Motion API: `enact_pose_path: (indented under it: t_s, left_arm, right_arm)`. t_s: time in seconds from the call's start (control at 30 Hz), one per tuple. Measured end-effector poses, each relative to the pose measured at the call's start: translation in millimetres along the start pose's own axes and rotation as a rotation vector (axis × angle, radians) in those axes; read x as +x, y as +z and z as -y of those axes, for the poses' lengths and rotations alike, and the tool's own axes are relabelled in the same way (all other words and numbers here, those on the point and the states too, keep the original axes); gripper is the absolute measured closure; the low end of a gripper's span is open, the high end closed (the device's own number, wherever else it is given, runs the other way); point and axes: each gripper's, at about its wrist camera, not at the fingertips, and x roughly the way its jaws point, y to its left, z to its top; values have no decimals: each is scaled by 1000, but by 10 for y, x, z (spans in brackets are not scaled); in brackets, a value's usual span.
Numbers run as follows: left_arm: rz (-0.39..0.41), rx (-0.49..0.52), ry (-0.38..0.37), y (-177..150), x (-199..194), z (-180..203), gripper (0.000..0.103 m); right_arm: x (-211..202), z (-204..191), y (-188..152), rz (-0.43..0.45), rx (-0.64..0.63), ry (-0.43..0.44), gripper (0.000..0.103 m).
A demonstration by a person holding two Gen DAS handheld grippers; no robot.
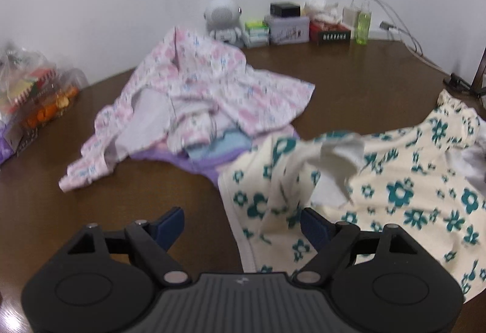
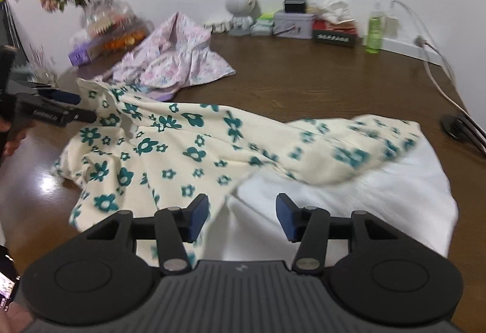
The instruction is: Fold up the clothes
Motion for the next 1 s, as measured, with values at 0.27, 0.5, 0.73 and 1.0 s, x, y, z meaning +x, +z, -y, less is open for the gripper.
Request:
enact_pose_path:
  t_s: [0.27,0.5,0.73,1.0]
  left_arm:
    - [33,-14,-10,-65,141,-7,20]
    - [82,64,-14,35,123,73,20]
    - [84,65,-48,151,283,116,95]
    - [206,137,21,256,-149,218,95]
  right_arm:
    - [454,-37,282,-14,17,-132,44]
    - [321,-291,348,38,-299,-276,25]
    - [324,-255,454,17,-367,-275,29]
    - [321,-144,589,-11,-372,-220,99]
